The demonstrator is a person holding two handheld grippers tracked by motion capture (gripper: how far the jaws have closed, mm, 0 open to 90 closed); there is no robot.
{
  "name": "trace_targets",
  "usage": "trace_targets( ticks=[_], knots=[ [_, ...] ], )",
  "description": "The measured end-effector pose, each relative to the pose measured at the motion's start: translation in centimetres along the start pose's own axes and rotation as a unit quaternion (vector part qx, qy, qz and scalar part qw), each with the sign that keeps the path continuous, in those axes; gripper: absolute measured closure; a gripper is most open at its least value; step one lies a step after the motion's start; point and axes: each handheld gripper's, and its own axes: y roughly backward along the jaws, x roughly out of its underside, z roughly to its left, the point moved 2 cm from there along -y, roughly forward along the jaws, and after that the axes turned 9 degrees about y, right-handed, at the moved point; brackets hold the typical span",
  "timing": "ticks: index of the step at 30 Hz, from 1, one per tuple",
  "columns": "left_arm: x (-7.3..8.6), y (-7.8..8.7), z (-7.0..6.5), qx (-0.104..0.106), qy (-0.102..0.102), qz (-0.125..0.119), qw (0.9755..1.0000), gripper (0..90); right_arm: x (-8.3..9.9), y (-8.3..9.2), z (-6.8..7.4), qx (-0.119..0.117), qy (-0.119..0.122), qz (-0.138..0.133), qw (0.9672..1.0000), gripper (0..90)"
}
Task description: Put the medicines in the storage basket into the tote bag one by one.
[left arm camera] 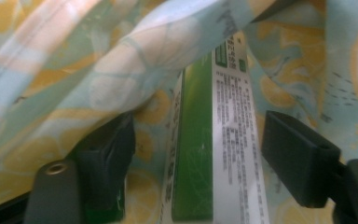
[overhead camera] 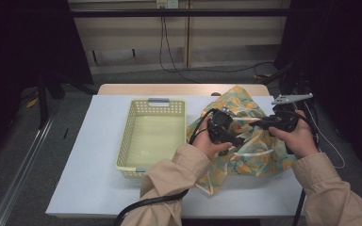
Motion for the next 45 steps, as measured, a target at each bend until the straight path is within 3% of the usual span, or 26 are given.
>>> trace_targets(
  ticks=[14, 19, 27, 28, 29, 30, 40, 45],
  knots=[
    [3.1, 5.9, 0.3, 0.008, -0.011, 0.003, 0.9999, 12.6, 0.3, -0.7, 0.0, 0.001, -0.001, 0.010, 0.9999, 89.7],
    [4.4, 6.7, -0.1, 0.025, -0.016, 0.004, 0.9995, 10.6, 0.4, -1.0, 0.1, 0.003, -0.002, 0.015, 0.9999, 89.7],
    [6.1, 6.6, -1.2, 0.053, -0.032, 0.019, 0.9979, 8.9, 0.5, -1.2, -0.1, 0.005, -0.002, 0.017, 0.9998, 89.7],
    [6.2, 6.5, -1.2, 0.052, -0.035, 0.023, 0.9977, 8.9, 0.5, -1.2, -0.1, 0.006, -0.003, 0.018, 0.9998, 89.7],
    [6.4, 6.3, -1.3, 0.034, -0.037, 0.028, 0.9984, 9.0, 0.5, -1.2, -0.1, 0.006, -0.004, 0.018, 0.9998, 89.7],
    [6.6, 6.1, -1.1, 0.047, -0.038, 0.033, 0.9976, 9.1, 0.5, -1.2, -0.1, 0.007, -0.004, 0.018, 0.9998, 89.7],
    [7.7, 4.3, -0.6, 0.047, -0.031, 0.061, 0.9965, 10.1, 0.6, -1.0, -0.4, 0.008, -0.007, 0.016, 0.9998, 89.7],
    [7.6, 4.2, -0.7, 0.045, -0.041, 0.065, 0.9960, 11.1, 0.6, -1.0, -0.5, 0.008, -0.007, 0.014, 0.9998, 89.7]
  ],
)
